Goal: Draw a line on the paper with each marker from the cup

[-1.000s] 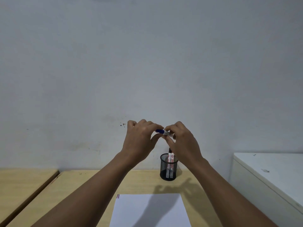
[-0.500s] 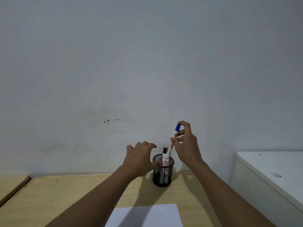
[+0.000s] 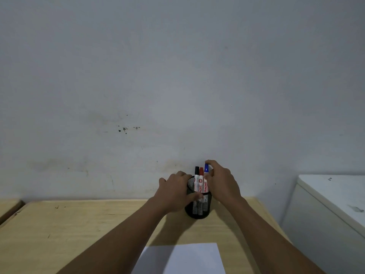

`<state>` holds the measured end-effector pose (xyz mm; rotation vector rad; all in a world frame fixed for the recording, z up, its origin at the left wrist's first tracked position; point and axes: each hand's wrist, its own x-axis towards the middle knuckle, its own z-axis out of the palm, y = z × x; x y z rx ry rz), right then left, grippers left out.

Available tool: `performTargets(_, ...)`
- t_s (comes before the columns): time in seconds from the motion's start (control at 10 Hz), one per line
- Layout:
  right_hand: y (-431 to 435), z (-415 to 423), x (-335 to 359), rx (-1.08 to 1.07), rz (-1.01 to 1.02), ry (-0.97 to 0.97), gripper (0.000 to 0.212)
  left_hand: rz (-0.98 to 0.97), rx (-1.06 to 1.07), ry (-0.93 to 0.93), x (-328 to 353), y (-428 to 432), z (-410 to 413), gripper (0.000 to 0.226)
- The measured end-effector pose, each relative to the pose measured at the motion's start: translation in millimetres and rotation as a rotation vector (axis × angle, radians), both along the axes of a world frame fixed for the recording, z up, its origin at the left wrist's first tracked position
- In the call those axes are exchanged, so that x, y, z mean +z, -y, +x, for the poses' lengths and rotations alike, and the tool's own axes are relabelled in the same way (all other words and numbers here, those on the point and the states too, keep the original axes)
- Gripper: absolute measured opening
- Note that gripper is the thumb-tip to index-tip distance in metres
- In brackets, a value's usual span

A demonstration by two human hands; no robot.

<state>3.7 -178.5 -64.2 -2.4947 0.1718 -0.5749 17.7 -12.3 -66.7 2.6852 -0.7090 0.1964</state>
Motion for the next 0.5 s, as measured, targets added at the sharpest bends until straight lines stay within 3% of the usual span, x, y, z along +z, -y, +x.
performTargets(0.2,-0.3,4.3,-4.2,0.012,-0.132,-0.098,0.046,0.043,-0.015,-0.002,-0.5,0.9,-0.4,0.059)
performTargets(0.5,-10.2,-28.8,27.9,0.011,-0.135,-0.013,0.052,0.096,0.087,0.113,30.8,-18.4,-24.3,0.073)
